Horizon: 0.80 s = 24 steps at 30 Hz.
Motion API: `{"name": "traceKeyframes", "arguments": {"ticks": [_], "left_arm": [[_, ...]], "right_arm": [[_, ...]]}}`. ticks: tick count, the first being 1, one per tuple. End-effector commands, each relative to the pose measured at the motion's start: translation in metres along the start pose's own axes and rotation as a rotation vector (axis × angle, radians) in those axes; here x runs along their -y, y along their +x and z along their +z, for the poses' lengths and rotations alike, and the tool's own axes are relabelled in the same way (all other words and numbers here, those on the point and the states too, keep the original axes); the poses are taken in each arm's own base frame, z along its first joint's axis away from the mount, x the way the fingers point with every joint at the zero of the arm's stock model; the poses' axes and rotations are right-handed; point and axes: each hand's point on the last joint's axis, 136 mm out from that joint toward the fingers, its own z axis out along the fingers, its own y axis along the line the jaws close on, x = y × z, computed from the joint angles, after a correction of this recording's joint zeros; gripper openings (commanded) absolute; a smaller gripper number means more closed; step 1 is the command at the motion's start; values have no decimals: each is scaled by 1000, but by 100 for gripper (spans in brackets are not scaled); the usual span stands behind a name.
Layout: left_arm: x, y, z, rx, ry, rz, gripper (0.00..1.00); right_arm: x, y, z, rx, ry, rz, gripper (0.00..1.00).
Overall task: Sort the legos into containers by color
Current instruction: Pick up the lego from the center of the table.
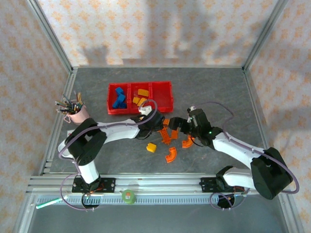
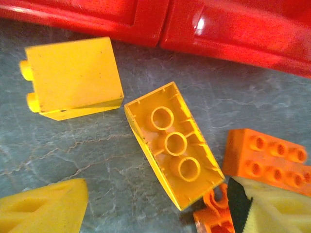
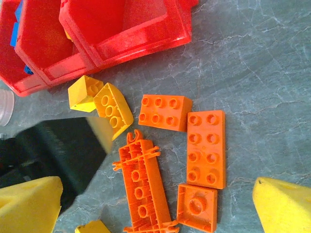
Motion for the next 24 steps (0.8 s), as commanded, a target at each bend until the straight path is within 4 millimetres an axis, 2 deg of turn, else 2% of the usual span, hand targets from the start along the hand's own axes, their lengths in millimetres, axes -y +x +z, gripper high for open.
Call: {"name": "traceKeyframes", "arguments": {"ticks": [1, 10, 16, 20, 24], "left_arm": [[12, -20, 3, 73, -1, -77, 78], [3, -27, 20, 131, -100, -126, 78], [1, -18, 40, 116, -147, -124, 77], [-12, -16, 41, 129, -204, -126, 70], [-18, -11, 38, 128, -186, -138, 62]], "right_arm": [[1, -11, -4, 53, 7, -17, 100], [4, -13, -4, 60, 12, -23, 100], [6, -12, -3, 56, 12, -19, 100], [6, -13, -3, 56, 14, -24, 100], [6, -12, -3, 54, 13, -24, 100]]}}
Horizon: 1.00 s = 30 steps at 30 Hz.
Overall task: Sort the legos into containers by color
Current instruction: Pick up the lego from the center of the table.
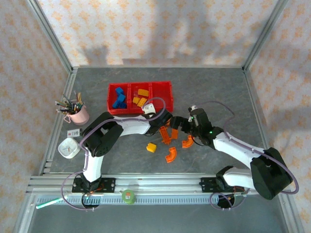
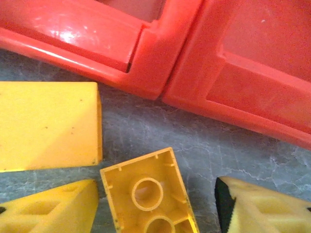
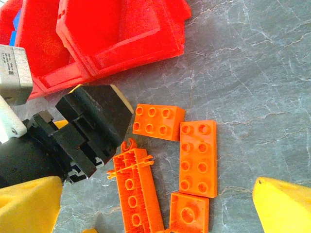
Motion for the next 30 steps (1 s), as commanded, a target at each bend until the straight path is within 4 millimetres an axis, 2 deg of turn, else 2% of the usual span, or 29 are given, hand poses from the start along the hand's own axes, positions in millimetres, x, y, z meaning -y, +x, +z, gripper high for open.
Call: {"name": "traceKeyframes", "arguments": {"ticks": [1, 6, 14, 20, 27, 30], "left_arm": [[-23, 5, 3, 4, -60, 2, 60], [-20, 4, -2, 4, -9, -11, 44], [-9, 7, -6, -11, 40, 6, 33], [8, -2, -31, -11, 112, 22, 32], [13, -18, -66, 8, 172, 50, 32], [15, -37, -80, 60, 173, 66, 33]], "right_arm": [[1, -6, -3, 29, 1, -14, 100], [-2, -5, 0, 21, -12, -4, 100], [-4, -6, -1, 20, -16, -3, 100], [-8, -11, -4, 27, -20, -9, 100], [-18, -21, -10, 43, -36, -19, 100], [-24, -26, -11, 54, -49, -20, 100]]}}
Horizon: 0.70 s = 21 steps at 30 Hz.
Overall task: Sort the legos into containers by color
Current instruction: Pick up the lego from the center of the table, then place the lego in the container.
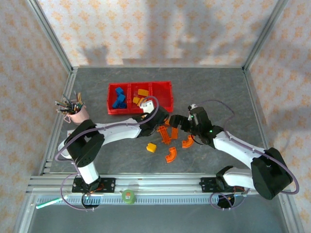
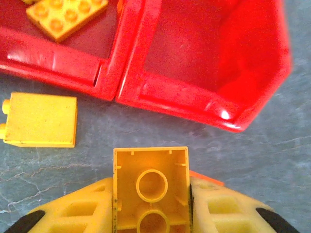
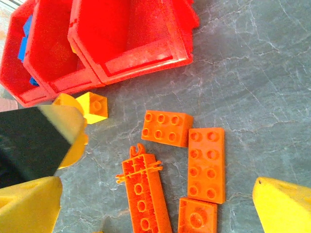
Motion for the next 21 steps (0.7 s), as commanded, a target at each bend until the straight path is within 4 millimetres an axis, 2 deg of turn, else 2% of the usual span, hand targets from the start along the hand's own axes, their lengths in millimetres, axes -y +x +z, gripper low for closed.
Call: {"name": "traceKeyframes", "arguments": {"ticks": [1, 3, 6, 15, 18, 21], "left_arm": [[-5, -19, -15, 52, -39, 82, 33], [-3, -35, -19, 88, -61, 115, 33], [-5, -55, -11, 104, -114, 164, 34], [-23, -103, 41, 90, -215, 213, 34], [-28, -113, 64, 84, -260, 239, 34], [-35, -126, 78, 83, -301, 238, 34]], "right_arm": [[-18, -20, -9, 47, -41, -14, 100], [-24, -24, -10, 57, -64, -5, 100], [-35, -30, -11, 67, -112, 14, 100], [-37, -36, 2, 67, -108, 35, 100], [-37, -35, 7, 53, -102, 36, 100], [-37, -35, 9, 52, -103, 36, 100]]}}
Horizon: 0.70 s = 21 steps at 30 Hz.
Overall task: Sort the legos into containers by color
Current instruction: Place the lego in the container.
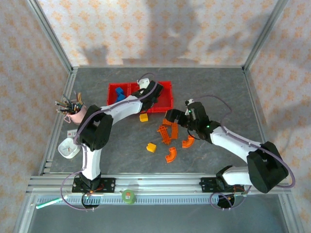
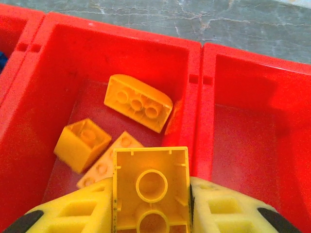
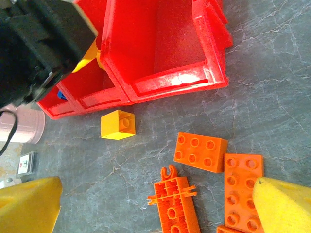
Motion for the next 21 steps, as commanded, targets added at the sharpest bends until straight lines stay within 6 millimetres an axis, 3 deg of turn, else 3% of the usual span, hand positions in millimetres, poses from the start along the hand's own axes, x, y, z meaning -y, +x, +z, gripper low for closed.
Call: {"name": "traceKeyframes", "arguments": {"ticks": [1, 6, 12, 16, 21], "left_arm": [[-15, -13, 10, 6, -82, 57, 34], [-24, -24, 26, -3, -80, 29, 37], [-24, -22, 25, -23, -80, 59, 56], [-23, -28, 7, -27, -45, 48, 60], [-17, -19, -27, -40, 69, 25, 67]], "right_arm": [[-15, -17, -2, 43, -39, -1, 100], [-13, -17, -1, 40, -30, -5, 100], [-14, -18, -2, 39, -30, -7, 100], [-14, -17, -6, 36, -26, -14, 100], [-6, -9, -11, 23, -3, -30, 100]]}}
